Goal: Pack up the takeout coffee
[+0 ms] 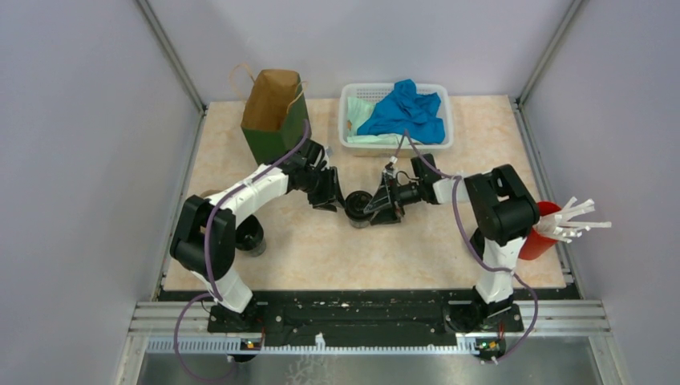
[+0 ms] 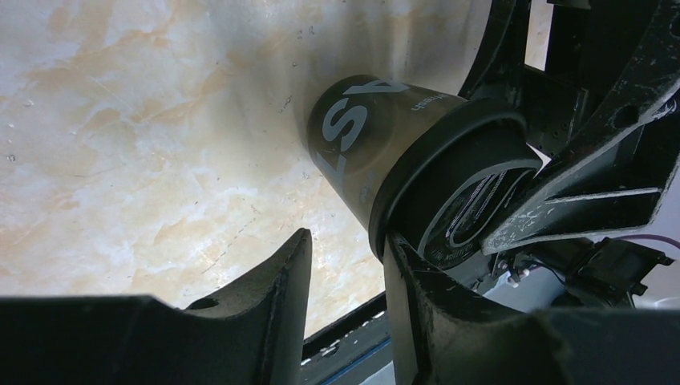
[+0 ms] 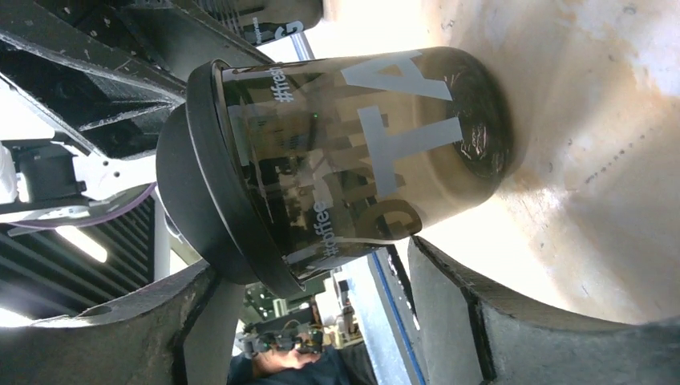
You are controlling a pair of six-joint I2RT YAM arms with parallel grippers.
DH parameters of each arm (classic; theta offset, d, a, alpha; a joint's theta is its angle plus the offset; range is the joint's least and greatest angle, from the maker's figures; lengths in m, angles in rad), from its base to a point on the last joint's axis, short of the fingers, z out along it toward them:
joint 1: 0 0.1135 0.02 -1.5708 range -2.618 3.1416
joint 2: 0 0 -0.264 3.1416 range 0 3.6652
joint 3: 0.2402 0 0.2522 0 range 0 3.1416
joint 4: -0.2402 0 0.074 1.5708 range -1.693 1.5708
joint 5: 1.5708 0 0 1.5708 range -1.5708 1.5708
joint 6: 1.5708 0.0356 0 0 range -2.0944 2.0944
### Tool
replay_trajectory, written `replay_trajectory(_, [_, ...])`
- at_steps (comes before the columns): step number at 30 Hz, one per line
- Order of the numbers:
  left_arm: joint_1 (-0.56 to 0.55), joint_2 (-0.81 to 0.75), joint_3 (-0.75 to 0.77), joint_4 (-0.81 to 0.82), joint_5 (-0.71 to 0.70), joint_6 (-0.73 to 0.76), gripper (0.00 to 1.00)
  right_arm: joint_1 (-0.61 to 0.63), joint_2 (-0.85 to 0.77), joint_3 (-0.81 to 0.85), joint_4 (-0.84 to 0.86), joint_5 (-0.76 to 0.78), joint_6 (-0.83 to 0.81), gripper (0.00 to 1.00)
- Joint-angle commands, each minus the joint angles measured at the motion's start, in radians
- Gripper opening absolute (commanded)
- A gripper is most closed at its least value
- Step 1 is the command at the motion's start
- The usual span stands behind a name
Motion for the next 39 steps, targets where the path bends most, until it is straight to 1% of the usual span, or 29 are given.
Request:
replay_trajectory(1, [-0.009,0.075,-0.039,-0.085,-0.173,0.053,0.43,-0.01,-0.019,-0.033,-0.096,0.224,-0.06,0.76])
replay_trajectory(2, [-0.009,0.073,-0.027,-0.094,-0.174,0.057,0.43,-0.008,-0.043,-0.023,-0.096,0.208,-0.059,0.81])
replay_trajectory(3, [-0.01,0.071,-0.017,-0.099,-0.167,0.06,0.43,-0.008,-0.058,-0.009,-0.108,0.2,-0.055,0.84])
replay_trajectory(5, [-0.012,0.065,-0.002,-0.097,-0.138,0.06,0.44,-0.008,-0.061,0.02,-0.136,0.203,-0.055,0.83])
replay_trajectory(6, [-0.014,0.059,0.003,-0.095,-0.125,0.057,0.44,-0.008,-0.051,0.029,-0.145,0.207,-0.056,0.76])
replay_trajectory(7, [-0.015,0.054,0.01,-0.09,-0.11,0.054,0.45,-0.008,-0.035,0.037,-0.154,0.213,-0.06,0.67])
replay_trajectory(8, [-0.016,0.049,0.017,-0.083,-0.089,0.052,0.45,-0.008,-0.022,0.037,-0.154,0.213,-0.061,0.61])
replay_trajectory(9, [-0.016,0.041,0.024,-0.075,-0.07,0.051,0.46,-0.008,-0.014,0.032,-0.142,0.21,-0.057,0.6])
replay_trajectory(13, [-0.017,0.019,0.074,-0.083,-0.028,0.054,0.51,-0.008,-0.042,0.025,-0.137,0.22,-0.069,0.62])
replay_trajectory(18, [-0.015,-0.007,0.097,-0.079,0.003,0.046,0.55,-0.004,-0.077,0.084,-0.209,0.225,-0.097,0.63])
replay_trajectory(32, [-0.015,-0.035,0.102,-0.114,-0.02,0.052,0.61,0.004,-0.11,0.125,-0.27,0.229,-0.113,0.64])
replay_trajectory(39, [-0.015,-0.062,0.151,-0.173,-0.028,0.063,0.73,0.004,-0.107,0.131,-0.275,0.227,-0.115,0.67])
